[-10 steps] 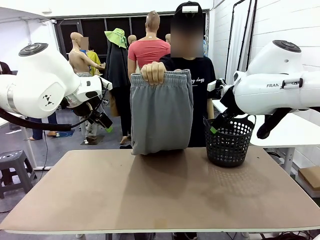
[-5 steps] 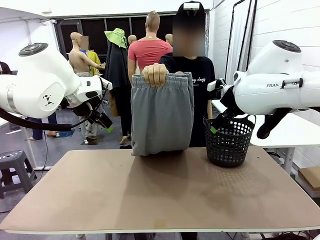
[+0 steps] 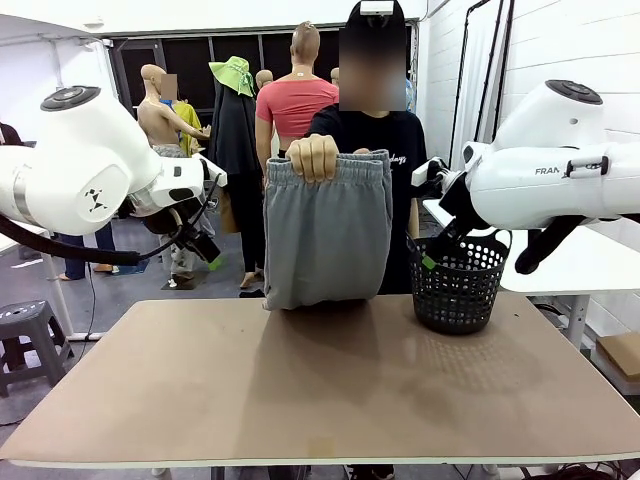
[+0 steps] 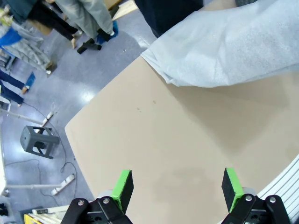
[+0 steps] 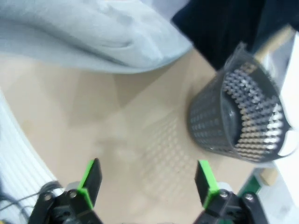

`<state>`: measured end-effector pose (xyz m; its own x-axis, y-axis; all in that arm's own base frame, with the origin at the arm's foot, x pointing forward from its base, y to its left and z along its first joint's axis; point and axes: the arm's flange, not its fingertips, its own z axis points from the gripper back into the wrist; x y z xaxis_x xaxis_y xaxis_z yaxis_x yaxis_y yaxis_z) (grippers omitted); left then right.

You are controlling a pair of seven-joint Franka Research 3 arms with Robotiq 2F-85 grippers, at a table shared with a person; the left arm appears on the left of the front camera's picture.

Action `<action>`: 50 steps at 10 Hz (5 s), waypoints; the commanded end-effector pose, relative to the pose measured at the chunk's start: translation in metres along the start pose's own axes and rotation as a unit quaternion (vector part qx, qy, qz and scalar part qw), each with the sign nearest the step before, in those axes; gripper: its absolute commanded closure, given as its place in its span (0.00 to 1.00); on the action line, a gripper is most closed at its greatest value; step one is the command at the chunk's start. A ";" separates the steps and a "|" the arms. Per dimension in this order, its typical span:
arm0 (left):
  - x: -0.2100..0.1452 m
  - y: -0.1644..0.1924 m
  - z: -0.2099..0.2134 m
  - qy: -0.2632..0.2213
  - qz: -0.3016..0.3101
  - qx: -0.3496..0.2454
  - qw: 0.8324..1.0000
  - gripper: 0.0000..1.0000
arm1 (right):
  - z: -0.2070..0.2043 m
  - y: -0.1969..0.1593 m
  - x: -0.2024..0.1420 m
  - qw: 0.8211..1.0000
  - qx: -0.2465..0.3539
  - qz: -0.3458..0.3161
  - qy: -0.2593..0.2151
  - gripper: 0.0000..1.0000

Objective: Fold the training pants.
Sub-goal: Grab both ends of the Training pants handed by a person.

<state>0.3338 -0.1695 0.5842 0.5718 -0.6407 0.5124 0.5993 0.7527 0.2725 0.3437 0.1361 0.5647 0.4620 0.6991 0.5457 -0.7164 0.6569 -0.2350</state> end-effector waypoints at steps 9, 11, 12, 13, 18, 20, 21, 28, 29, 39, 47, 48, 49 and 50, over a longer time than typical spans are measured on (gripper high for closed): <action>-0.004 0.021 0.003 -0.001 -0.243 -0.021 0.970 0.00 | -0.007 -0.021 -0.013 0.973 0.036 0.227 -0.005 0.00; -0.003 0.022 0.002 -0.006 -0.255 -0.029 0.966 0.00 | -0.004 -0.023 -0.011 0.972 0.032 0.235 -0.006 0.00; 0.001 0.030 -0.009 -0.023 -0.299 -0.009 0.954 0.00 | -0.024 -0.032 -0.008 0.966 0.050 0.253 -0.025 0.00; 0.002 0.035 -0.017 -0.057 -0.323 -0.005 0.945 0.00 | -0.039 -0.039 -0.007 0.958 0.074 0.271 -0.052 0.00; 0.002 0.032 -0.054 -0.186 -0.341 -0.095 0.916 0.00 | -0.064 -0.040 -0.009 0.939 0.124 0.267 -0.179 0.00; 0.005 0.027 -0.064 -0.199 -0.358 -0.130 0.903 0.00 | -0.068 -0.037 -0.005 0.934 0.118 0.260 -0.214 0.00; 0.006 0.024 -0.064 -0.203 -0.353 -0.139 0.902 0.00 | -0.067 -0.036 -0.005 0.934 0.116 0.259 -0.216 0.00; 0.005 0.014 -0.066 -0.181 -0.357 -0.147 0.904 0.00 | -0.062 -0.036 -0.006 0.940 0.120 0.243 -0.209 0.00; 0.007 0.014 -0.070 -0.172 -0.360 -0.140 0.906 0.00 | -0.065 -0.038 -0.005 0.939 0.123 0.240 -0.213 0.00; 0.022 0.002 -0.087 -0.372 -0.339 -0.227 0.834 0.00 | -0.070 -0.038 -0.002 0.918 0.167 0.222 -0.284 0.00; 0.031 -0.010 -0.082 -0.439 -0.296 -0.238 0.814 0.00 | -0.066 -0.011 0.004 0.879 0.195 0.236 -0.365 0.00; 0.035 -0.009 -0.079 -0.453 -0.275 -0.246 0.811 0.00 | -0.068 -0.011 0.005 0.874 0.200 0.239 -0.374 0.00; 0.037 -0.012 -0.075 -0.463 -0.259 -0.256 0.808 0.00 | -0.066 -0.010 0.004 0.869 0.204 0.240 -0.382 0.00; 0.039 -0.014 -0.071 -0.466 -0.253 -0.264 0.805 0.00 | -0.064 -0.011 0.004 0.860 0.219 0.237 -0.395 0.00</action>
<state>0.3887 -0.2141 0.5417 -0.3374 -0.3058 0.8903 0.9194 0.0961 0.3814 0.3869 0.1514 0.5235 -0.2901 0.3855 0.8759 -0.9368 0.0727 -0.3422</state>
